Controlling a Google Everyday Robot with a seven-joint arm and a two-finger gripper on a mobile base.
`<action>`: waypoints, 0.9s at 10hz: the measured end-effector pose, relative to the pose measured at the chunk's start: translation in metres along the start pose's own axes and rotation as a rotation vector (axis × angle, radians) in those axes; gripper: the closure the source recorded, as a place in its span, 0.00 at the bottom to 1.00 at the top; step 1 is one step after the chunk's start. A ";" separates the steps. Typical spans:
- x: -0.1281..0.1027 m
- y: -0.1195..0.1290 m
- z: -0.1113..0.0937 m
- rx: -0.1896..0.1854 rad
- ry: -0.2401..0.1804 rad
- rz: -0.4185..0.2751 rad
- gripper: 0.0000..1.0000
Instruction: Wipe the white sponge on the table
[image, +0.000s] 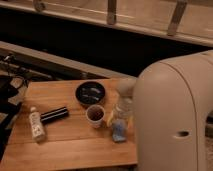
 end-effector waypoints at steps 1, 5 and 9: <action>-0.001 -0.003 0.005 0.009 -0.004 0.006 0.34; -0.001 -0.026 0.018 0.051 -0.015 0.069 0.34; -0.002 -0.039 0.030 0.013 -0.003 0.110 0.34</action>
